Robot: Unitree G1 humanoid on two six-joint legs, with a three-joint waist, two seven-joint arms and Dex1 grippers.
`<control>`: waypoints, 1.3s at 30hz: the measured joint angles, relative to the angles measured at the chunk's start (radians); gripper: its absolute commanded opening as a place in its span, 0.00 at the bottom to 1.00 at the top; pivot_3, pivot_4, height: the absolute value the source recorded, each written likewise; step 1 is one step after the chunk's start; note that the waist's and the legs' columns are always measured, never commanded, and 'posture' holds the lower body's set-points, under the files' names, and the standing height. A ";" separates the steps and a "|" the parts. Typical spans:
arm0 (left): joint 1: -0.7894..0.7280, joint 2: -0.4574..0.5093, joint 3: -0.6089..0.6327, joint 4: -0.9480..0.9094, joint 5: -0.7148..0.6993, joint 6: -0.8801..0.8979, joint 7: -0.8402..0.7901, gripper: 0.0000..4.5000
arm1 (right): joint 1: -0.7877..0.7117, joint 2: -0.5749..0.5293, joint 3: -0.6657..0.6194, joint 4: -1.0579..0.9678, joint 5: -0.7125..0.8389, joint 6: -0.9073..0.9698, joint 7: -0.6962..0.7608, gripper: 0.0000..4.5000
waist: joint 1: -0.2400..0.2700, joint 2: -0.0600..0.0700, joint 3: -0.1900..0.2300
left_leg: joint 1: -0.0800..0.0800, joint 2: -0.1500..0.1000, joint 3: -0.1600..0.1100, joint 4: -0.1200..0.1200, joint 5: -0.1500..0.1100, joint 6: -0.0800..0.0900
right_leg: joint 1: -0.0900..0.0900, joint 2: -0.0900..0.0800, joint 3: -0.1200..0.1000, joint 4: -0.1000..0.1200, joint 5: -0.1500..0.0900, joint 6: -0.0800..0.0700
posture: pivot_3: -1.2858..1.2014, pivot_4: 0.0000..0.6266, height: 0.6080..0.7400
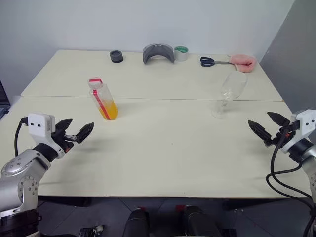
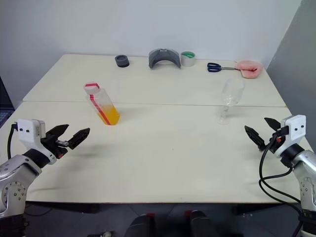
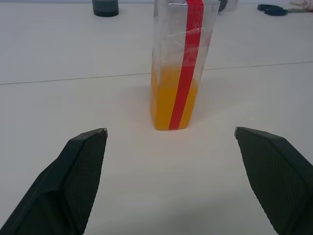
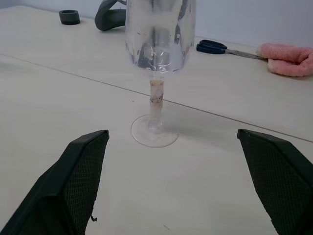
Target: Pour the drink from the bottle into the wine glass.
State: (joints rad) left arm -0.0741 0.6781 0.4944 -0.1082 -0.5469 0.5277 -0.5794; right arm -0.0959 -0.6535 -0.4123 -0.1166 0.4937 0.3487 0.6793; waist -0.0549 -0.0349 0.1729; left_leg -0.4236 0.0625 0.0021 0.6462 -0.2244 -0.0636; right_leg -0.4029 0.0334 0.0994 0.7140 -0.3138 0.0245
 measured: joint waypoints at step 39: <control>-0.110 -0.026 -0.002 0.004 0.004 -0.017 0.094 1.00 | -0.103 -0.131 0.105 -0.255 0.327 0.325 0.218 1.00 | 0.001 -0.001 0.000 | 0.000 0.000 -0.001 0.000 0.000 0.000 | 0.001 0.000 -0.001 0.000 0.000 0.000 | 0.52 0.24 1.00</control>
State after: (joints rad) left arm -0.1837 0.6526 0.4919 -0.1041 -0.5431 0.5104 -0.4852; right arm -0.1992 -0.7843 -0.3076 -0.3714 0.8206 0.6732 0.8969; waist -0.0541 -0.0355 0.1727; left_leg -0.4235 0.0625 0.0011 0.6464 -0.2244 -0.0636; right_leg -0.4019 0.0337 0.0985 0.7137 -0.3139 0.0247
